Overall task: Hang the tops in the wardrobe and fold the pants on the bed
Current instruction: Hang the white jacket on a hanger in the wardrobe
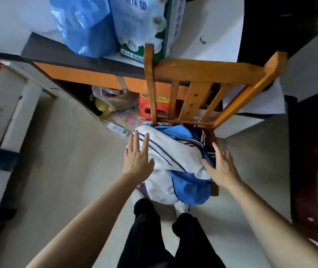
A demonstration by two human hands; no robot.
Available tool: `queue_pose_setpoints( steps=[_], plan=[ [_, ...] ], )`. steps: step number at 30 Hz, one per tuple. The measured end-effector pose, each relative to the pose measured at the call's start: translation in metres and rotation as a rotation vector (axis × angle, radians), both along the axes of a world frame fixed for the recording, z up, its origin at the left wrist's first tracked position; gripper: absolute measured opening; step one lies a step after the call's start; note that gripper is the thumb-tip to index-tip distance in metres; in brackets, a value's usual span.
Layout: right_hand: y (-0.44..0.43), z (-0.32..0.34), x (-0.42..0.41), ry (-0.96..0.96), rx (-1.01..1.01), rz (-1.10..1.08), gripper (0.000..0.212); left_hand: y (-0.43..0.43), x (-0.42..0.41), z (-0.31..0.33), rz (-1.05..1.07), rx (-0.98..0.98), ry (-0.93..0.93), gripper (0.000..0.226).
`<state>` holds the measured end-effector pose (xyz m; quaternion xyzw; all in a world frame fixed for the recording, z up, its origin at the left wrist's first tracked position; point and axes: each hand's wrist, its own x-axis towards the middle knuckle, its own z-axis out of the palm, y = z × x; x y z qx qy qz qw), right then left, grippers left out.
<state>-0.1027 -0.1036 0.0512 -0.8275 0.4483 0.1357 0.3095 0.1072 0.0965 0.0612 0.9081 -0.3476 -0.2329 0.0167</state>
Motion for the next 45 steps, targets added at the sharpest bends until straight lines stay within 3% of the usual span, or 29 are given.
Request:
queue_pose_setpoints(
  steps=[6, 8, 9, 12, 15, 17, 20, 25, 29, 32, 37, 39, 43, 45],
  plan=[
    [0.029, -0.075, -0.029, -0.078, 0.260, -0.268, 0.115, -0.031, -0.017, -0.102, -0.230, 0.134, 0.154, 0.117],
    [0.034, -0.091, -0.034, -0.096, 0.249, -0.207, 0.115, -0.041, -0.022, -0.126, -0.291, 0.125, 0.164, 0.114],
    [0.036, -0.097, -0.036, -0.092, 0.238, -0.128, 0.106, -0.045, -0.024, -0.136, -0.301, 0.115, 0.167, 0.103],
    [0.040, -0.109, -0.039, -0.092, 0.140, 0.003, 0.055, -0.053, -0.029, -0.152, -0.197, 0.015, 0.172, 0.040],
    [0.035, -0.099, -0.028, -0.127, 0.109, -0.063, 0.028, -0.050, -0.029, -0.141, -0.109, -0.062, 0.161, 0.019],
    [0.030, -0.079, -0.011, -0.196, 0.174, -0.190, 0.014, -0.043, -0.020, -0.120, -0.093, -0.110, 0.172, 0.017],
    [0.021, -0.040, 0.025, -0.293, 0.246, -0.306, 0.018, -0.033, 0.003, -0.073, -0.042, -0.187, 0.180, 0.020],
    [0.004, 0.050, 0.092, -0.545, 0.233, -0.212, 0.008, -0.023, 0.038, 0.041, 0.013, -0.324, -0.054, 0.030],
    [-0.001, 0.145, 0.133, -0.731, 0.286, -0.111, 0.014, -0.007, 0.053, 0.142, 0.073, -0.514, -0.271, 0.025],
    [0.008, 0.216, 0.154, -0.904, 0.375, 0.004, 0.032, 0.008, 0.056, 0.212, 0.161, -0.717, -0.404, 0.023],
    [0.030, 0.290, 0.169, -1.118, 0.401, 0.197, 0.027, 0.026, 0.050, 0.313, 0.372, -1.117, -0.559, 0.014],
    [0.040, 0.298, 0.174, -1.072, 0.376, 0.333, 0.032, 0.040, 0.039, 0.341, 0.422, -1.220, -0.613, 0.013],
    [0.075, 0.296, 0.185, -0.971, 0.500, 0.607, 0.010, 0.083, 0.016, 0.368, 0.551, -1.356, -0.688, 0.013],
    [0.099, 0.287, 0.187, -0.987, 0.498, 0.767, 0.041, 0.107, 0.004, 0.375, 0.620, -1.408, -0.714, 0.015]
  ],
)
